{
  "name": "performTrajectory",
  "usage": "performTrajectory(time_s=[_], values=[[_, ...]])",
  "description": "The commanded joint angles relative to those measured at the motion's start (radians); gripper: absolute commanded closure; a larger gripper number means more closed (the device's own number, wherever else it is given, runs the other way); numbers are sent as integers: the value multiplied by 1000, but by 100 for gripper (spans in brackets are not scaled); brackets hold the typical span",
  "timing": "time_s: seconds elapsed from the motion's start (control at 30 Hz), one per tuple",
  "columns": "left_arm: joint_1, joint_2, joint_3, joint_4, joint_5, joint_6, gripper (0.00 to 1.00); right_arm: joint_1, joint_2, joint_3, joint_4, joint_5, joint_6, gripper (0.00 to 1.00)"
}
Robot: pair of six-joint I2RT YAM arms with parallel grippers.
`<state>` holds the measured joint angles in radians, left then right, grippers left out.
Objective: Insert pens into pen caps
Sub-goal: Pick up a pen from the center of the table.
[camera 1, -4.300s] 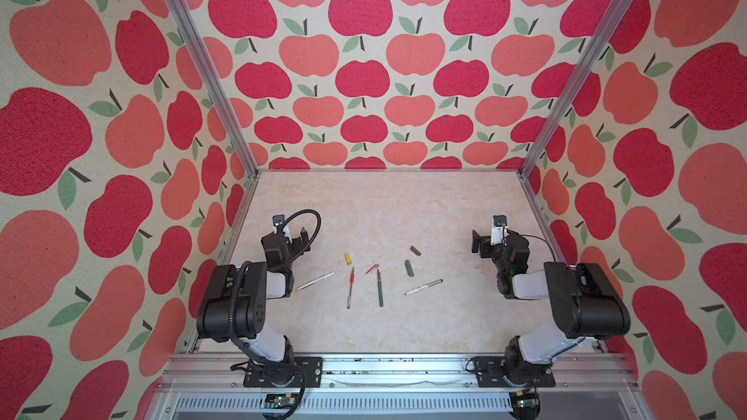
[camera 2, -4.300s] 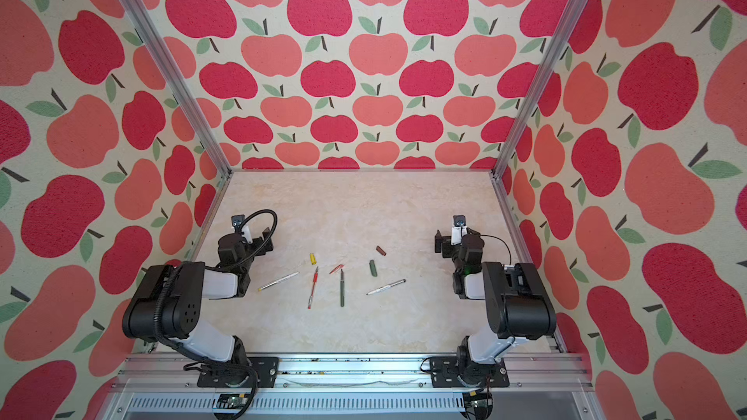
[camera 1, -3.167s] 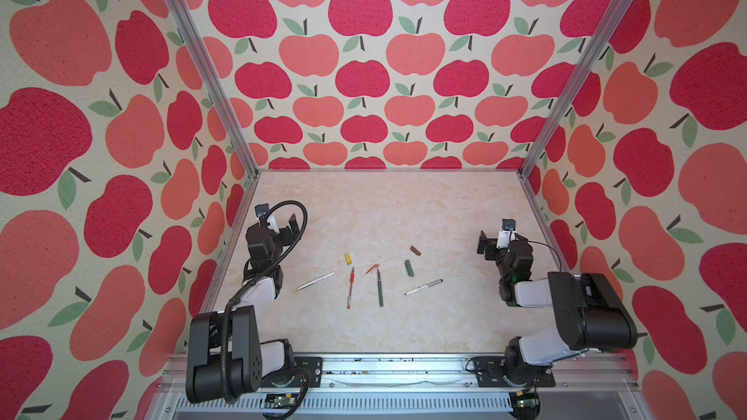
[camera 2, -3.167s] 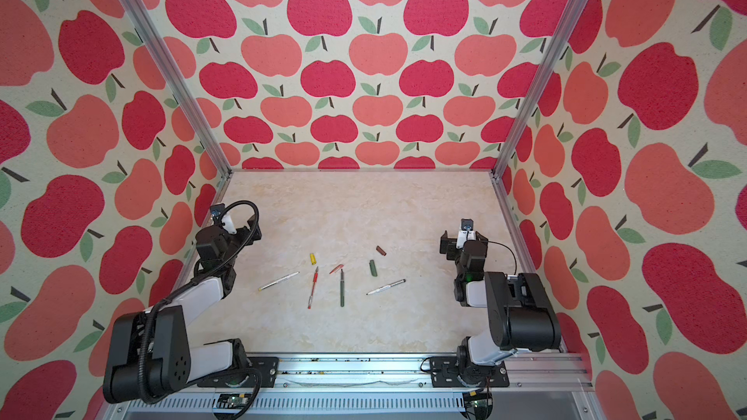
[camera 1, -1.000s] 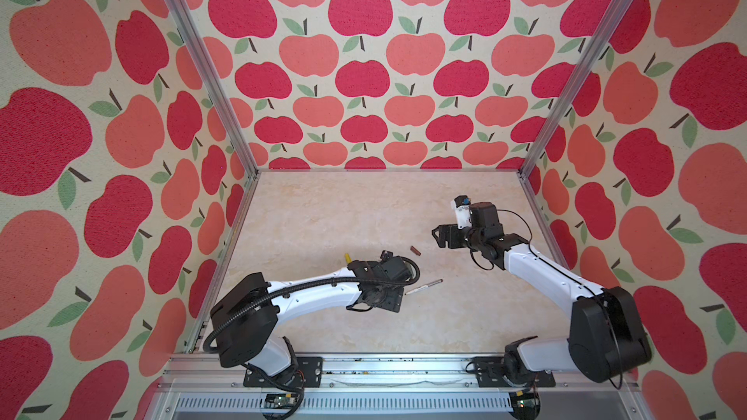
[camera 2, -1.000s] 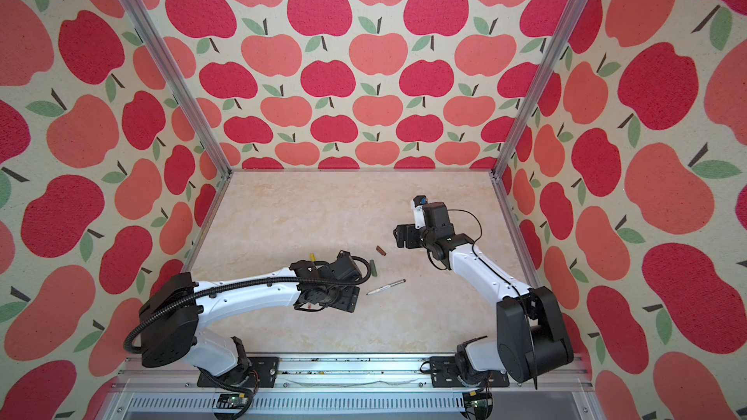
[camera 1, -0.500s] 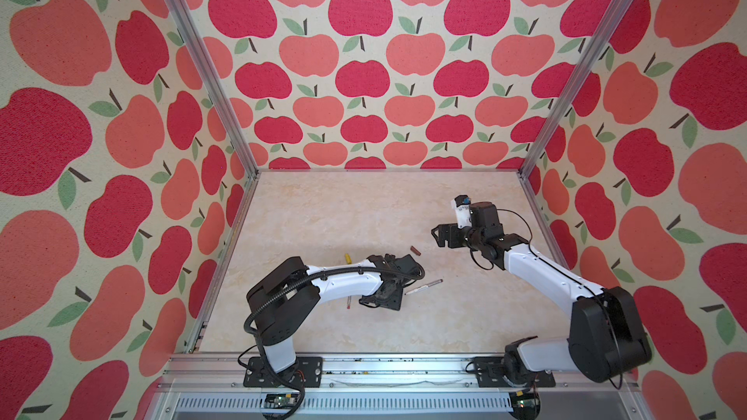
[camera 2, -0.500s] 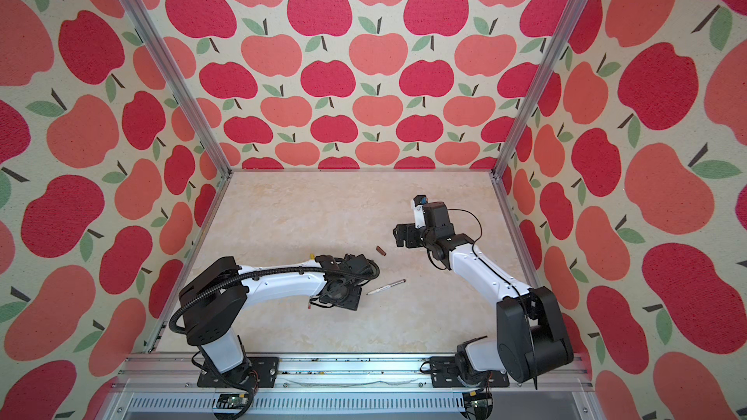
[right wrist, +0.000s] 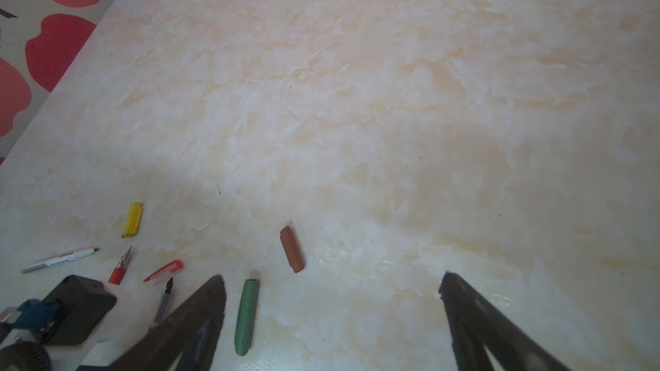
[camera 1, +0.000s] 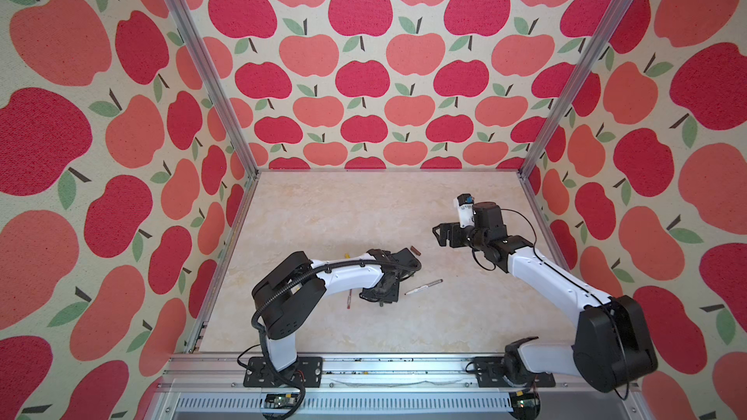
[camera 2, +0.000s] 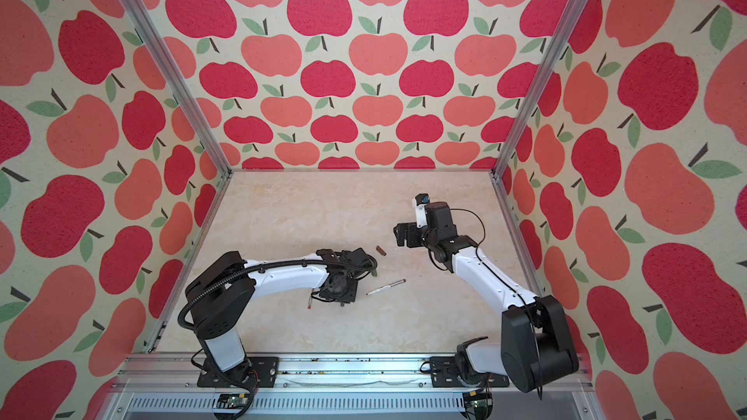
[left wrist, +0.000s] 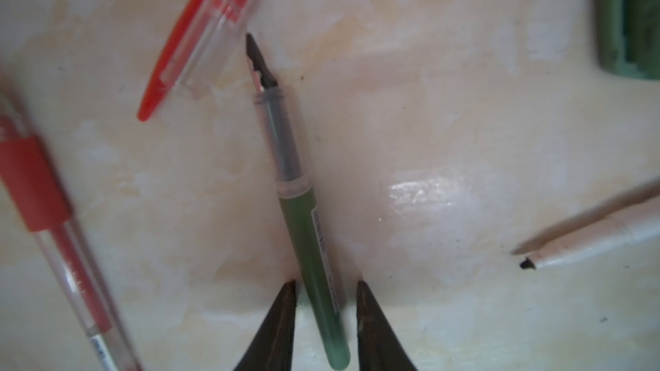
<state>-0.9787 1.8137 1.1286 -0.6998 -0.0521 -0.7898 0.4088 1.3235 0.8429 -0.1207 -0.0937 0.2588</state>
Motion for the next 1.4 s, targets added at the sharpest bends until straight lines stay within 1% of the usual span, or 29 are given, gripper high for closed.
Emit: performTrajectory(time_s=[0.0,0.17,0.23,0.4,0.53,0.63,0.7,0.8,0.9,1.0,1.13,1.17,1.23,1.27,1.33,1.37], values=[[12,64,-13,-11,12,6,78,3,-26,-5,-5,21,2,3],[23,62,-28,14,31,24,85,4,-8,0,-6,23,11,3],[26,64,-30,16,32,34,89,4,-7,2,-10,22,12,1],[28,61,-45,35,40,62,100,5,-20,-5,-13,33,21,1],[29,33,-53,60,41,106,100,2,-29,11,-35,34,35,1],[33,-31,-55,115,53,193,100,-8,-38,43,-65,8,49,1],[48,-88,-59,156,73,254,100,-27,-48,64,-84,-44,64,1],[95,-178,-77,232,142,329,100,-75,-88,71,-77,-145,107,1],[159,-265,-114,334,235,364,100,-129,-144,52,-28,-262,161,1],[233,-327,-152,460,369,375,100,-158,-196,35,32,-393,190,5],[301,-367,-165,603,555,359,100,-159,-209,39,101,-603,236,15],[310,-375,-162,625,591,357,100,-158,-203,34,138,-667,267,18],[322,-389,-156,664,642,357,100,-152,-191,25,219,-756,325,22],[326,-395,-158,683,666,356,100,-143,-181,21,255,-794,349,28],[334,-408,-163,724,707,346,100,-119,-161,24,294,-829,365,35],[336,-413,-169,750,727,336,100,-102,-148,28,299,-840,361,40]])
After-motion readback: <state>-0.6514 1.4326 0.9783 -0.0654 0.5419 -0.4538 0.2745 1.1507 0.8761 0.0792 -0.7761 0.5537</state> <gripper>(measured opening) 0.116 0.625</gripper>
